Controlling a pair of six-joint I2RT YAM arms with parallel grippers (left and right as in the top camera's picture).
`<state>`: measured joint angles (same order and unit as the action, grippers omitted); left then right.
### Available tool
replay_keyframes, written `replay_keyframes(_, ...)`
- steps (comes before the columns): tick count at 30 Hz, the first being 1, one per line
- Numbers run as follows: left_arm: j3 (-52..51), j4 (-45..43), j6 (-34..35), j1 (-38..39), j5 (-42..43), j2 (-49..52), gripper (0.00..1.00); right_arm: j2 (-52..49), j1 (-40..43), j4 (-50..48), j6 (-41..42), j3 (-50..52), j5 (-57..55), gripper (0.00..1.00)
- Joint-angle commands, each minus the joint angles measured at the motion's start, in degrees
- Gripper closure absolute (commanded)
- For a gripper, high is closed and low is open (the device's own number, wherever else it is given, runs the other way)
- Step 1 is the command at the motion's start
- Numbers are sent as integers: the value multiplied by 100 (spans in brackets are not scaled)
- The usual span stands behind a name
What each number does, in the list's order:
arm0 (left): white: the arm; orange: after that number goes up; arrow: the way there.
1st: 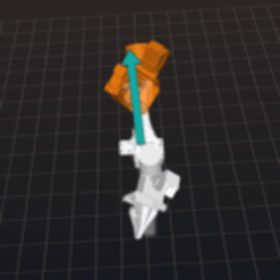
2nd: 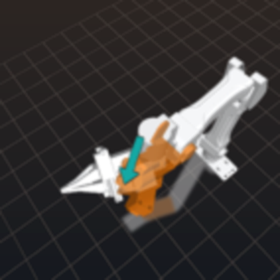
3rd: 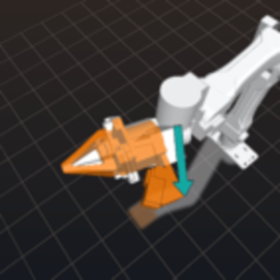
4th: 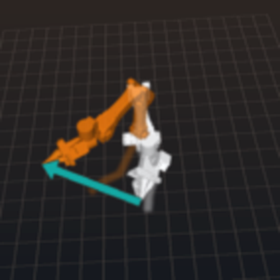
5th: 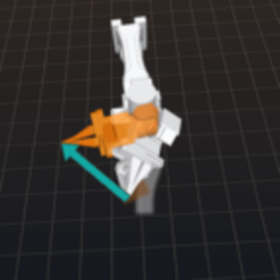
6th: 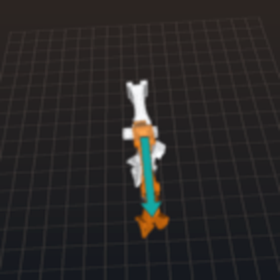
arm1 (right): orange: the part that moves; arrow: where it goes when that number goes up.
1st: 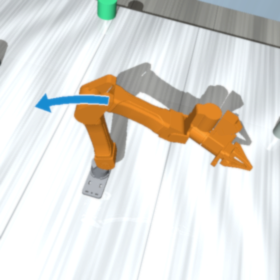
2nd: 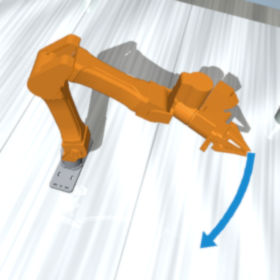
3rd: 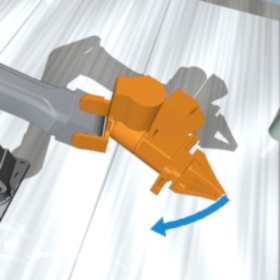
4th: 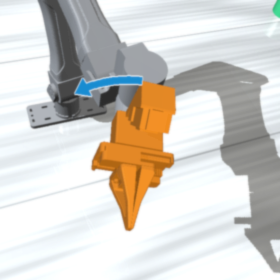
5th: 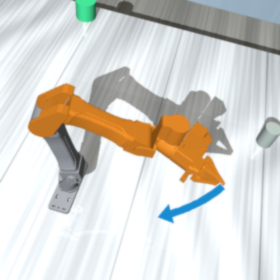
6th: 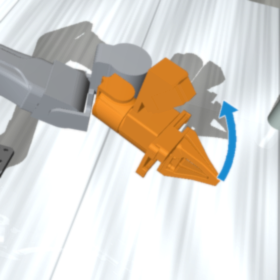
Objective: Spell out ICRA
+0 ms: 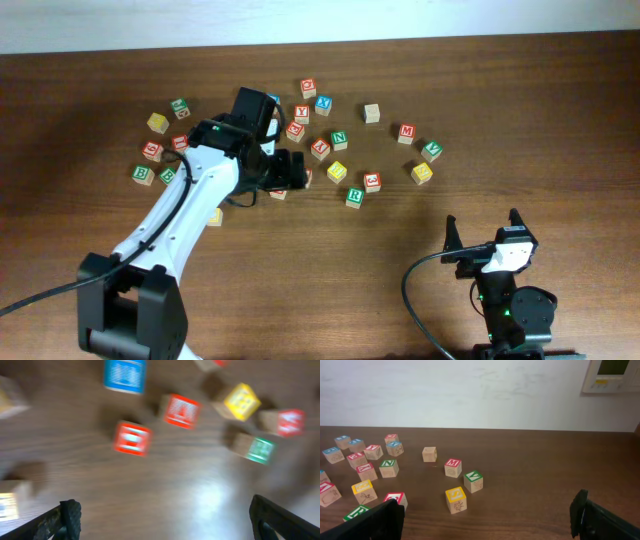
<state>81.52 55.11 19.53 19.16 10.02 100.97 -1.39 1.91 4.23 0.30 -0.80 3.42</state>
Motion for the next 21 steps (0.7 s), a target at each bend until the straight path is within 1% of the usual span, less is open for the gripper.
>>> replay_keyframes(1, 103, -131, 74, 127, 761, -157, 1, 26, 33, 2, 57, 48, -50, 2)
replay_keyframes(6, 103, -356, 74, 378, 780, -157, 1, 26, 33, 2, 57, 48, -48, 2)
replay_keyframes(8, 103, -603, 76, 415, 697, -157, 1, 26, 33, 2, 57, 48, -50, 2)
replay_keyframes(9, 103, -671, 127, 400, 339, -157, 2, 26, 33, 4, 57, 48, -48, 2)
replay_keyframes(12, 103, -466, 857, 317, -868, -157, 3, 26, 33, 2, 57, 48, -48, 1)
replay_keyframes(14, 103, -282, 852, 262, -1379, -157, 2, 26, 33, 4, 57, 48, -50, 2)
replay_keyframes(18, 103, 72, 879, 214, -2199, -157, 2, 26, 33, 4, 57, 48, -48, 2)
replay_keyframes(21, 103, 116, 1196, 94, -2232, -157, 1, 26, 33, 2, 57, 48, -48, 2)
